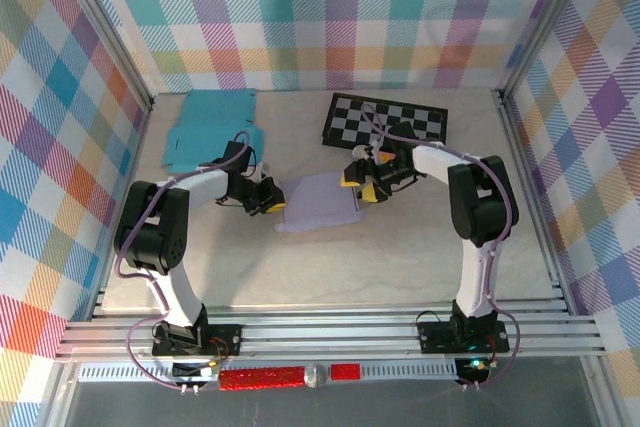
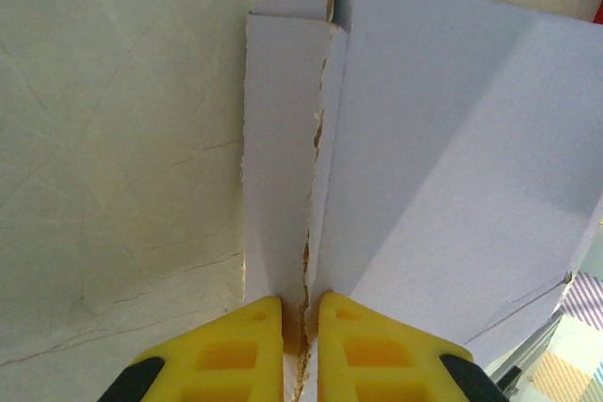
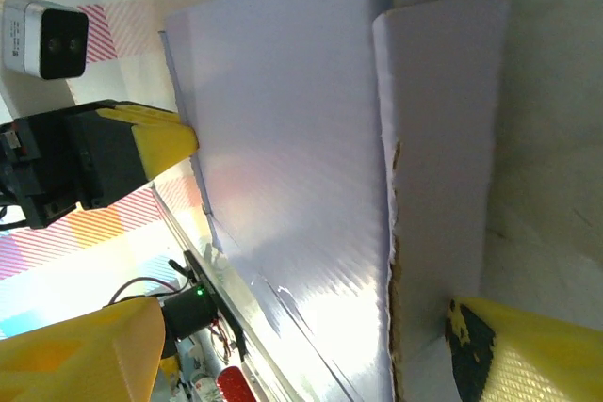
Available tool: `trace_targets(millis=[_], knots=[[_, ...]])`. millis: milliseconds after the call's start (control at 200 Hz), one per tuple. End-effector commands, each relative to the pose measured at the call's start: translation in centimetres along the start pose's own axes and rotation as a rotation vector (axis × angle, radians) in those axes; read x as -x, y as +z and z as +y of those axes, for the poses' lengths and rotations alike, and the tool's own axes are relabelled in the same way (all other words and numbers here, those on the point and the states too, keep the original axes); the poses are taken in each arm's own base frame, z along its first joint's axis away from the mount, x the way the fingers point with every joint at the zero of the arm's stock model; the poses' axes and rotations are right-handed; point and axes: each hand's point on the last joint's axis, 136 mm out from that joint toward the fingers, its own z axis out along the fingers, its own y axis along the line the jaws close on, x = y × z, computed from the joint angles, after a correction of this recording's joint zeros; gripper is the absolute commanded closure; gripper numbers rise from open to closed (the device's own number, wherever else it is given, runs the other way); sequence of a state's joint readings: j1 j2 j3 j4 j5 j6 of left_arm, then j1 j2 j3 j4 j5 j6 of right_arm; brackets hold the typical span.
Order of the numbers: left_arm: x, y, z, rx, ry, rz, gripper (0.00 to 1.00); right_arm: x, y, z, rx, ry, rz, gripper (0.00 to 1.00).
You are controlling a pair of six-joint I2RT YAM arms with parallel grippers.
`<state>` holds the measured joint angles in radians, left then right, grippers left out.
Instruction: Fold the paper box
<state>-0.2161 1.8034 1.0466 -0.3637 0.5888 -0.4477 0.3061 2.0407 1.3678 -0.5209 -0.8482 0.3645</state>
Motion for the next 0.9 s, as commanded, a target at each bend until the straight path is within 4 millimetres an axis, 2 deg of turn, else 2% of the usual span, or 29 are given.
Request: trace_targets(millis=[0,80,315,380,485,815,895], knots=[[-1.7,0.7,4.2,0.133,-0.077,0.052,0.88,-1.1,1.5,1.0,0.032,-0.011,0.067,0.22],[-1.9,0.6,4.9,0.149,-0.089,0.052,0.89,-1.2,1.4,-0.3,-0.027,-0.004,0.046,0.23],[-2.3,0.1,6.0,0.170,-0.102,0.055,0.90,-0.9,-1.7,-0.9,-0.109,-0.024,-0.067,0.22],[-2.3,0.2,6.1,0.161,-0.110,0.054,0.90,-0.9,-1.9,-1.3,-0.108,-0.012,-0.072,0.22],[-2.3,0.3,6.1,0.133,-0.126,0.052,0.90,-1.0,-1.2,-1.9,-0.081,0.014,-0.038,0.22],[-2.3,0.4,6.0,0.122,-0.121,0.055,0.90,0.3,2.4,-0.1,0.054,0.025,0.066,0.23],[-2.2,0.4,6.0,0.120,-0.124,0.053,0.90,0.5,2.9,1.0,0.094,0.014,0.073,0.25]])
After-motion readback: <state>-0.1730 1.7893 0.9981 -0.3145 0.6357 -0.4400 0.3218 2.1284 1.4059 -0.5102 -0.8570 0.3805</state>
